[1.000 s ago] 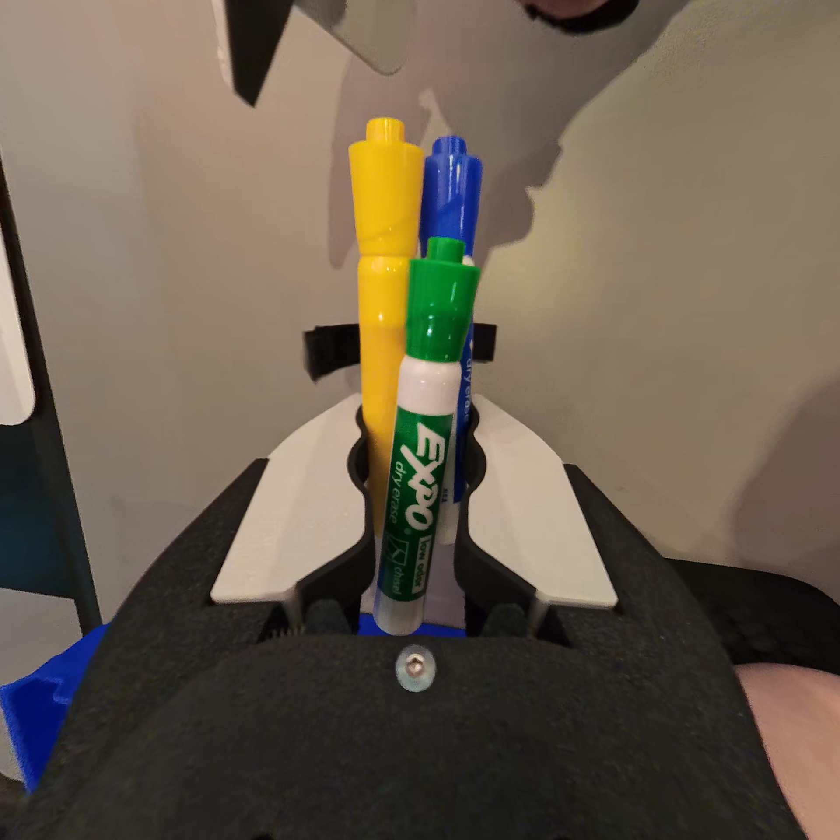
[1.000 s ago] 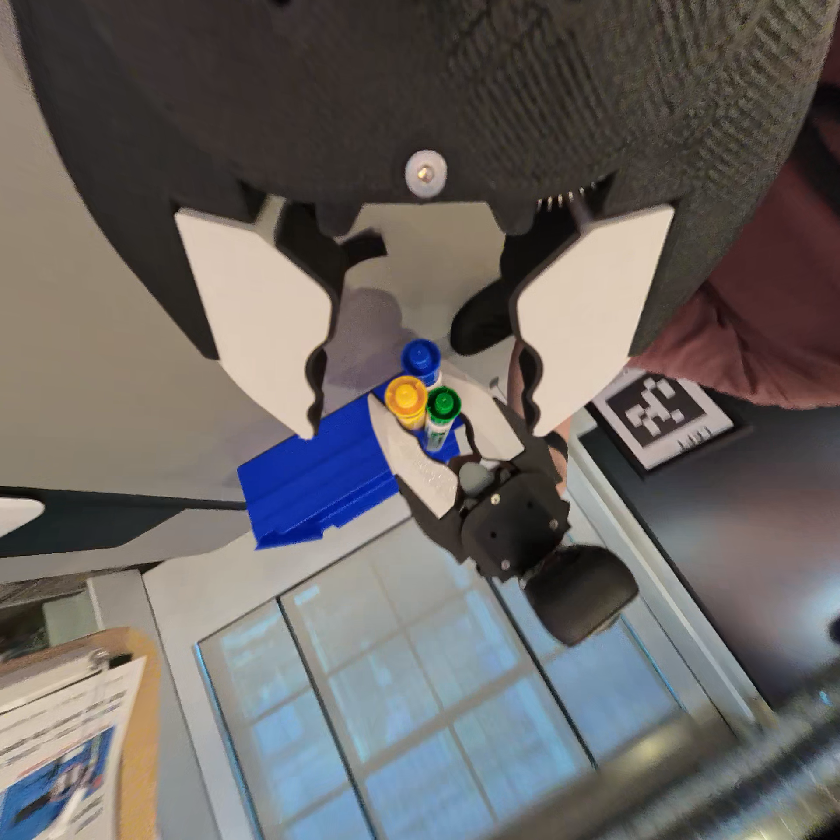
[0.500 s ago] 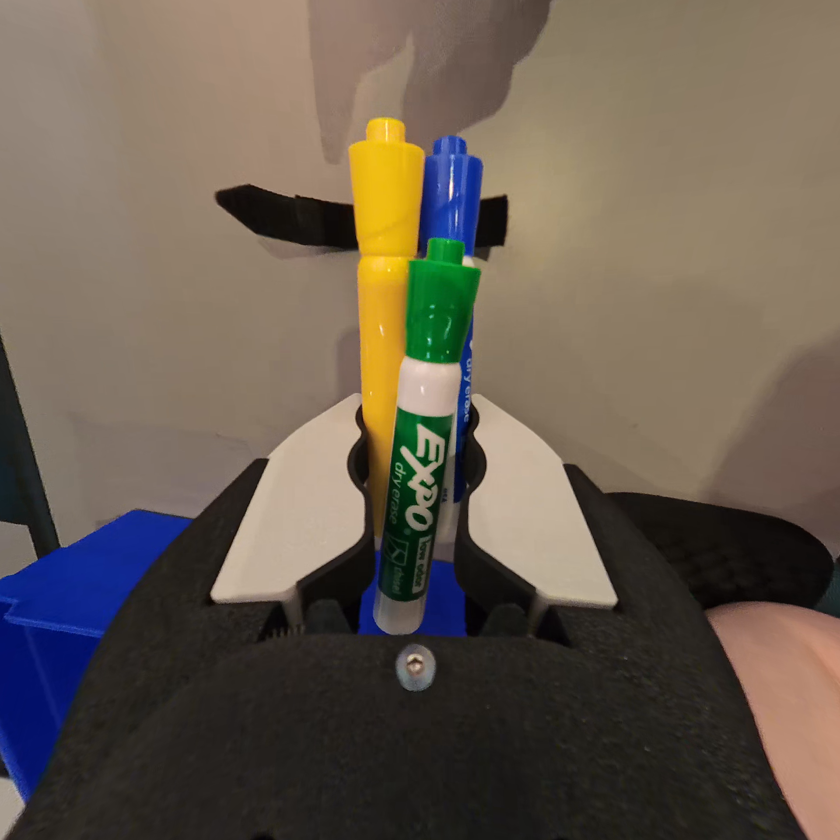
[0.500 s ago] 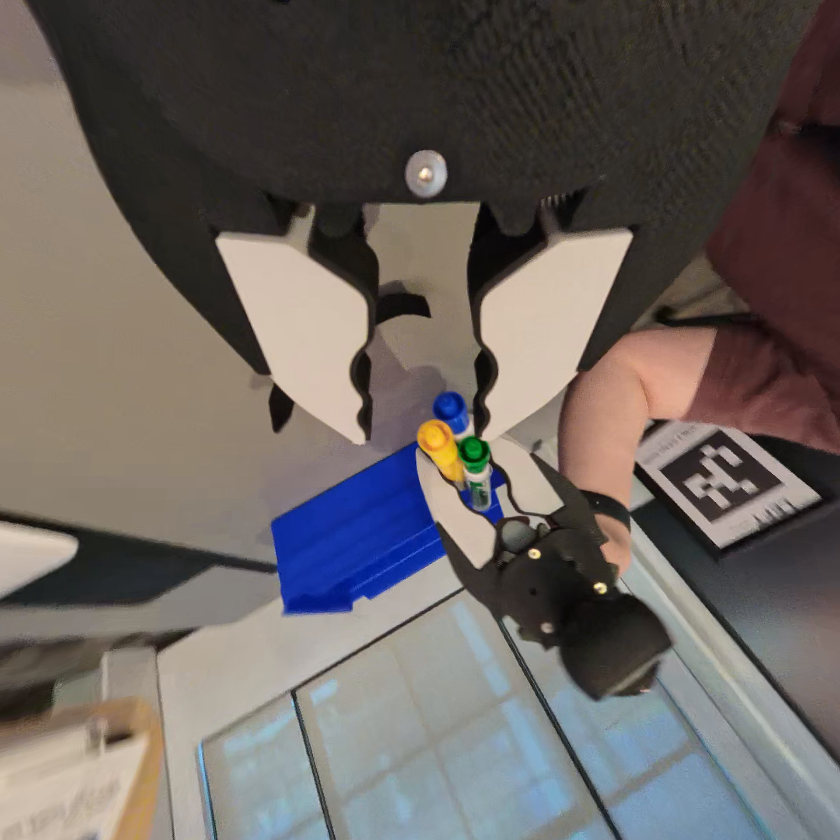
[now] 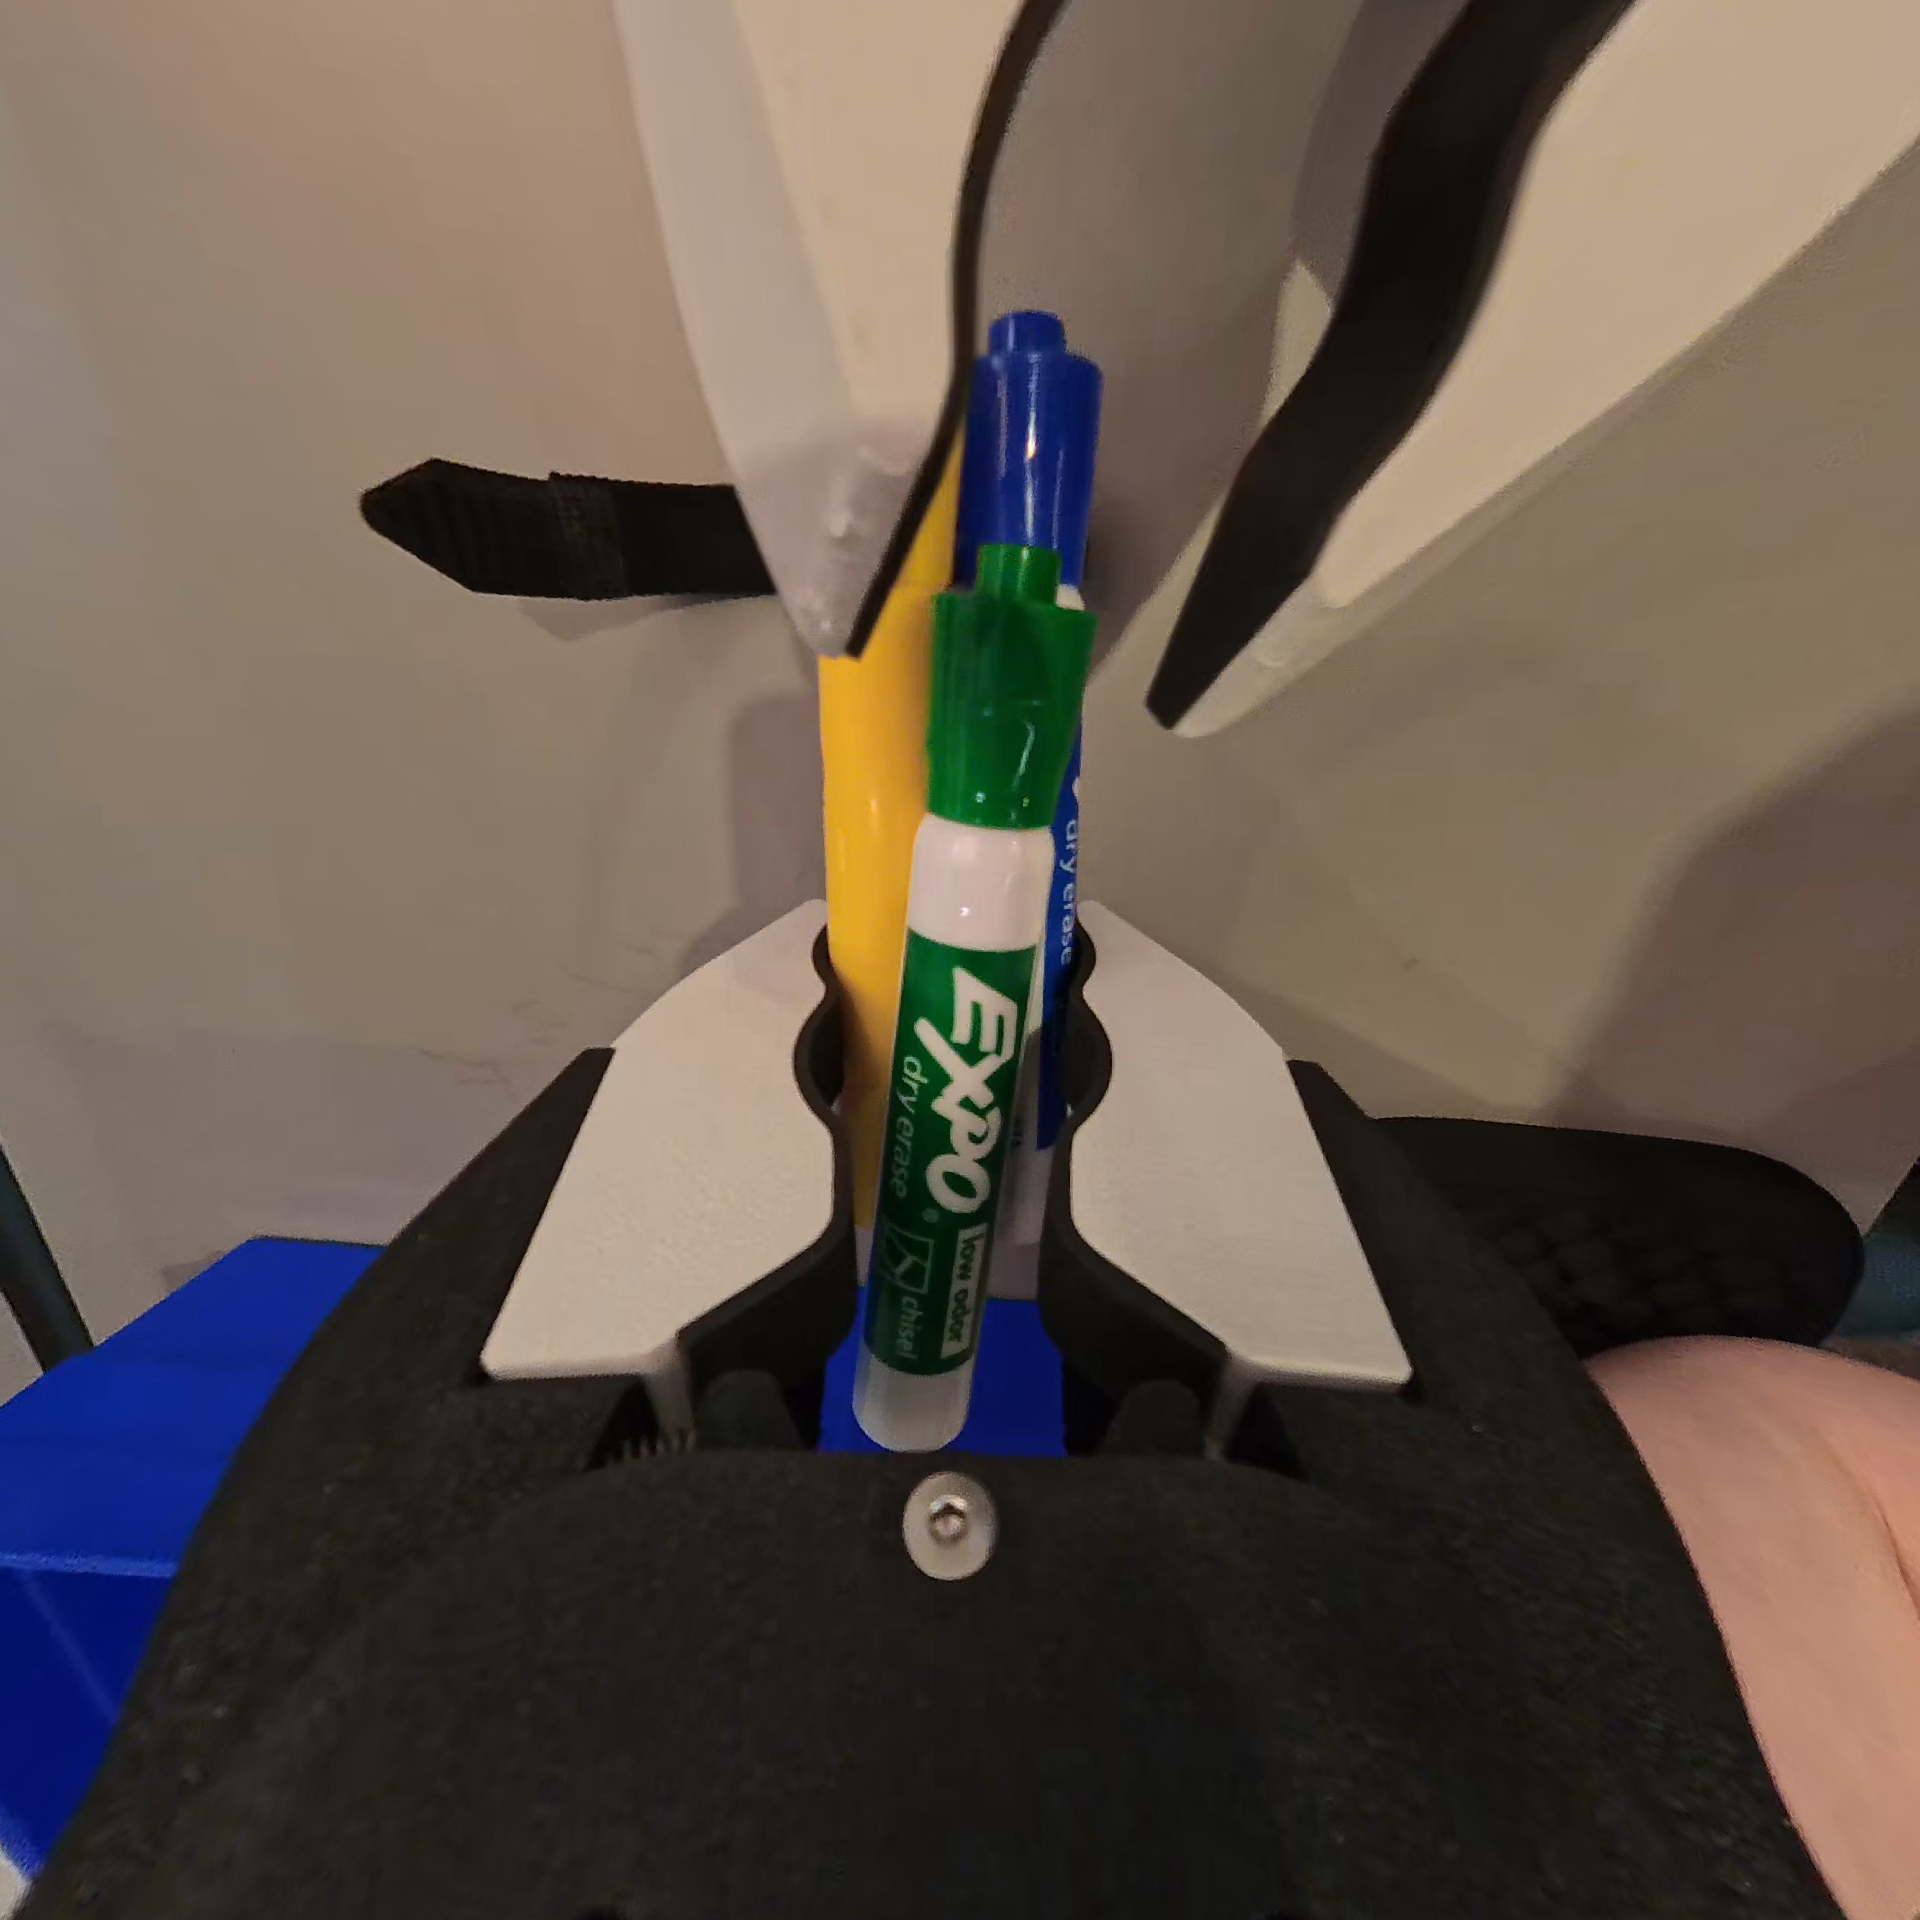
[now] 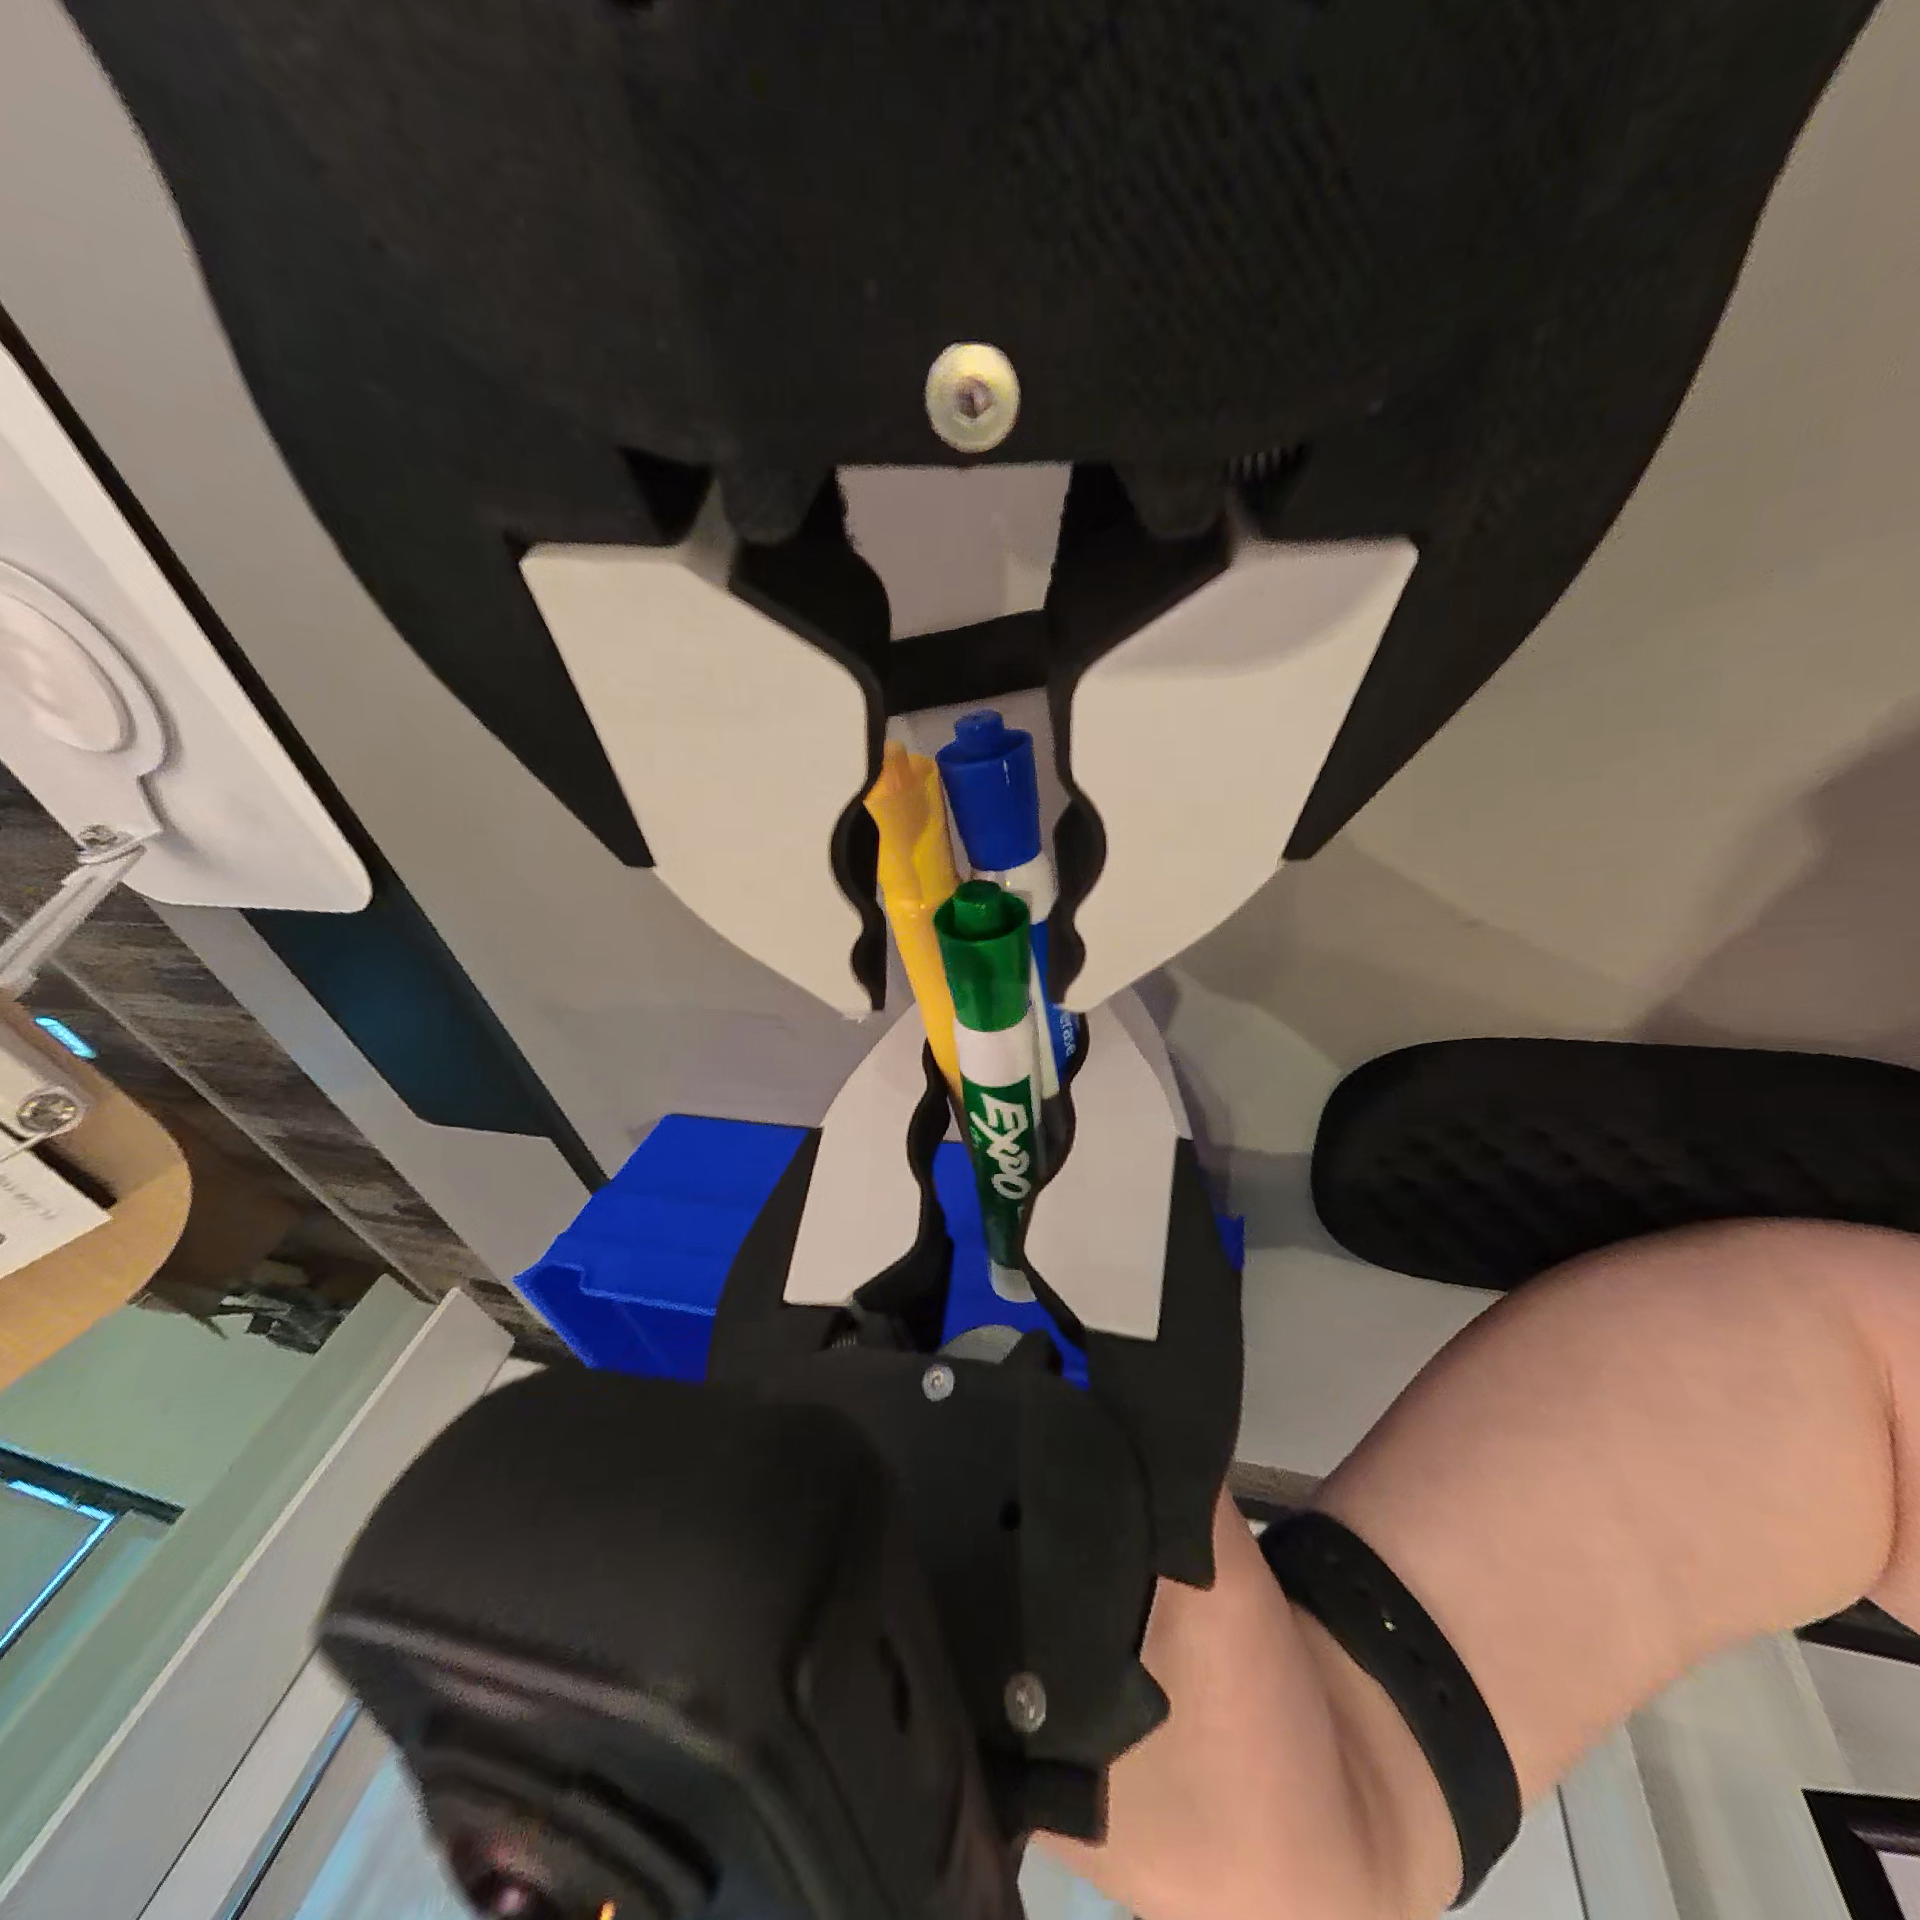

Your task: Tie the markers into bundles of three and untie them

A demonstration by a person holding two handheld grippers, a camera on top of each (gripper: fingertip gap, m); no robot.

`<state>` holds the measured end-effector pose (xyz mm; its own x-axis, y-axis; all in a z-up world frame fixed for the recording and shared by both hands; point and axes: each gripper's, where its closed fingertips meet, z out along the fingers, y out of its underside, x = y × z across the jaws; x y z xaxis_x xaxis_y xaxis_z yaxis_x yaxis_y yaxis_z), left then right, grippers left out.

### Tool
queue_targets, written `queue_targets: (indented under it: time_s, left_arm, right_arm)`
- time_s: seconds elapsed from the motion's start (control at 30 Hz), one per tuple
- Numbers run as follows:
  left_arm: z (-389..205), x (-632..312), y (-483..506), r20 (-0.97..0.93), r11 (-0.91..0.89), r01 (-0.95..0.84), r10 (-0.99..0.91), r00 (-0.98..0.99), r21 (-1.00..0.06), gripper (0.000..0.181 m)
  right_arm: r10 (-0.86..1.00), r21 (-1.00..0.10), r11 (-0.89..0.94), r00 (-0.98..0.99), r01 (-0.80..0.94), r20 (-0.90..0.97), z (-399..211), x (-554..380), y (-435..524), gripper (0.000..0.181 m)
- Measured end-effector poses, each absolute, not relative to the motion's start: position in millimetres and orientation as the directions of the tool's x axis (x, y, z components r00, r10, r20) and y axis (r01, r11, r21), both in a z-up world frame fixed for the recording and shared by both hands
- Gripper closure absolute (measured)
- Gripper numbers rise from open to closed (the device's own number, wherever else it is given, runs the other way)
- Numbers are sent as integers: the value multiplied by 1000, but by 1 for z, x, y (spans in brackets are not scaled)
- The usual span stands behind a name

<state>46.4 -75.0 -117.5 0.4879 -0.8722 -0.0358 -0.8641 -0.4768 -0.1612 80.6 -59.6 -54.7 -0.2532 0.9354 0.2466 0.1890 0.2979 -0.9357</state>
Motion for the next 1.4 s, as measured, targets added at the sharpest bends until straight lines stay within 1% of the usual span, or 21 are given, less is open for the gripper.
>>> queue_targets:
  time_s: [0.07, 0.17, 0.27, 0.43, 0.47, 0.53, 0.57, 0.6, 0.67, 0.73, 0.8, 0.87, 0.97, 1.03, 1.07, 1.1, 1.17, 1.2, 1.27, 1.33, 1.4]
  left_arm:
    - [-116, 50, -75, -29, -470, -865, -876, 482, -178, 143]
    - [-114, 52, -76, -22, -466, -865, -878, 478, -188, 143]
    - [-114, 50, -77, -22, -464, -866, -879, 476, -185, 143]
    - [-112, 48, -77, -18, -470, -861, -876, 483, -196, 143]
    - [-112, 47, -77, -25, -467, -863, -877, 480, -194, 143]
    - [-112, 47, -79, -18, -467, -864, -878, 478, -190, 143]
    - [-113, 47, -80, -14, -466, -865, -879, 476, -188, 143]
    - [-113, 45, -81, -12, -468, -864, -878, 478, -186, 143]
    - [-112, 38, -82, -12, -484, -856, -869, 494, -180, 142]
    - [-110, 30, -83, -10, -509, -841, -855, 519, -185, 142]
    - [-108, 24, -84, -3, -527, -828, -843, 538, -192, 142]
    - [-108, 18, -85, -4, -537, -823, -837, 547, -183, 142]
    - [-111, 14, -87, 7, -550, -817, -830, 557, -175, 142]
    - [-112, 14, -86, 13, -551, -816, -830, 558, -175, 142]
    - [-113, 14, -86, 17, -553, -815, -829, 559, -171, 142]
    - [-114, 14, -85, 15, -551, -817, -830, 557, -171, 142]
    - [-115, 16, -84, 25, -555, -813, -828, 560, -175, 142]
    - [-116, 17, -83, 30, -554, -814, -829, 558, -175, 142]
    - [-119, 20, -81, 40, -548, -817, -834, 550, -180, 143]
    - [-123, 25, -80, 59, -546, -818, -836, 546, -182, 142]
    - [-125, 30, -77, 68, -541, -818, -839, 539, -194, 143]
  right_arm:
    - [932, -929, 298, -277, 220, 233, -61, 80, -62, 149]
    - [925, -909, 326, -286, 261, 249, -69, 80, -61, 160]
    - [928, -919, 315, -282, 239, 245, -63, 83, -61, 160]
    - [930, -909, 315, -280, 274, 238, -67, 94, -52, 160]
    - [932, -910, 308, -278, 277, 231, -67, 95, -51, 159]
    - [944, -919, 287, -246, 271, 222, -64, 95, -46, 136]
    - [949, -925, 275, -230, 261, 217, -61, 96, -43, 131]
    - [952, -936, 258, -229, 241, 203, -57, 99, -42, 131]
    - [960, -963, 177, -250, 205, 124, -55, 107, -38, 137]
    - [967, -972, 33, -255, 233, -28, -67, 112, -20, 145]
    - [964, -949, -128, -187, 288, -187, -87, 106, 14, 148]
    - [951, -921, -224, -136, 318, -278, -104, 94, 40, 146]
    - [922, -896, -272, -172, 351, -347, -119, 72, 46, 139]
    - [904, -854, -268, -190, 445, -383, -133, 61, 39, 136]
    - [896, -835, -257, -204, 487, -394, -139, 58, 35, 137]
    - [890, -825, -243, -221, 510, -399, -141, 56, 30, 146]
    - [890, -825, -199, -255, 529, -378, -143, 54, 22, 164]
    - [913, -823, -166, -232, 544, -337, -147, 53, 26, 178]
    - [948, -838, -97, -208, 537, -243, -147, 55, 32, 178]
    - [987, -920, -25, -139, 391, -86, -119, 56, 44, 178]
    - [990, -974, 129, -86, 185, 114, -74, 67, 41, 178]
